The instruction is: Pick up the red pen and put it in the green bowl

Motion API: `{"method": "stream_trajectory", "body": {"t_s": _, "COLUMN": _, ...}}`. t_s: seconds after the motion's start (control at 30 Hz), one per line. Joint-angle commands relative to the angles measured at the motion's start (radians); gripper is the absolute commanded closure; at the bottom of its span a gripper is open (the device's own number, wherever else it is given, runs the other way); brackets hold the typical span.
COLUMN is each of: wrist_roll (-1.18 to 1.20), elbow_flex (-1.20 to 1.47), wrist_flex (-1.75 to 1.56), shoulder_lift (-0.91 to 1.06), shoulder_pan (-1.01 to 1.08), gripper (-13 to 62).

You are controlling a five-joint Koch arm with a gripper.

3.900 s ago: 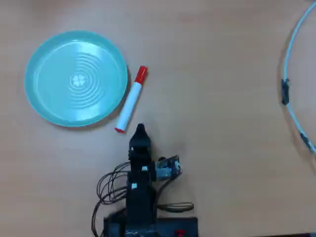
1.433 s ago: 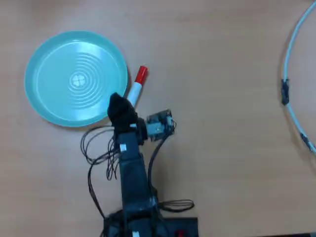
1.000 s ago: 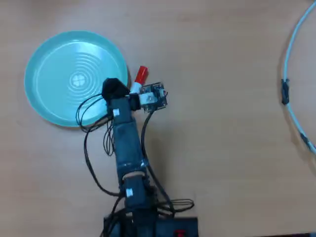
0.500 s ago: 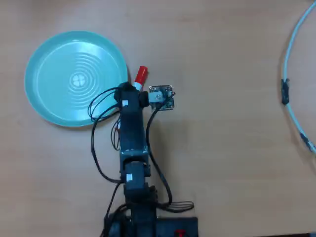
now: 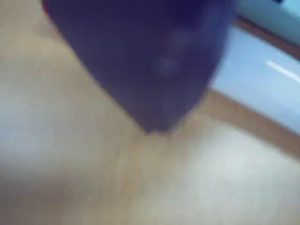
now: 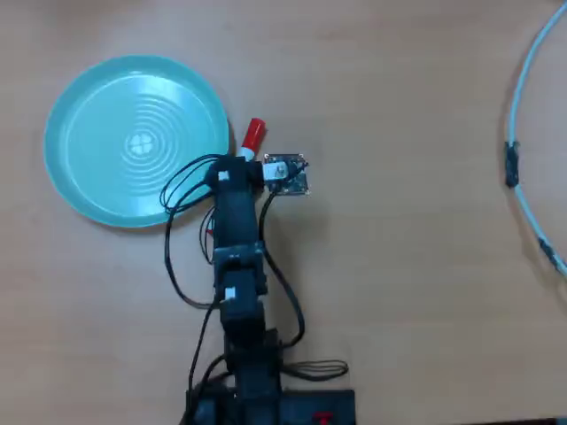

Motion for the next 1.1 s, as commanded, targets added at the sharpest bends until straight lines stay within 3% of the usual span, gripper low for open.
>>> {"method": "stream_trajectory", "body": {"t_s": 0.0, "wrist_roll": -0.023, "elbow_flex": -0.067, "wrist_flex": -0.009, "shoulder_lift": 0.006, "shoulder_pan": -0.002, "gripper": 9.5}}
{"method": "stream_trajectory", "body": {"t_s": 0.37, "wrist_roll": -0.017, "elbow_flex": -0.061, "wrist_flex": 0.005, "shoulder_lift": 0.023, "shoulder_pan": -0.074, "gripper": 9.6}}
{"method": "stream_trajectory", "body": {"t_s": 0.7, "wrist_roll": -0.014, "elbow_flex": -0.052, "wrist_flex": 0.04, "shoulder_lift": 0.163, "shoulder_pan": -0.074, "gripper": 9.7}}
{"method": "stream_trajectory", "body": {"t_s": 1.07, "wrist_roll": 0.089, "elbow_flex": -0.018, "wrist_flex": 0.041, "shoulder_lift": 0.155, "shoulder_pan": 0.075, "gripper": 9.6}}
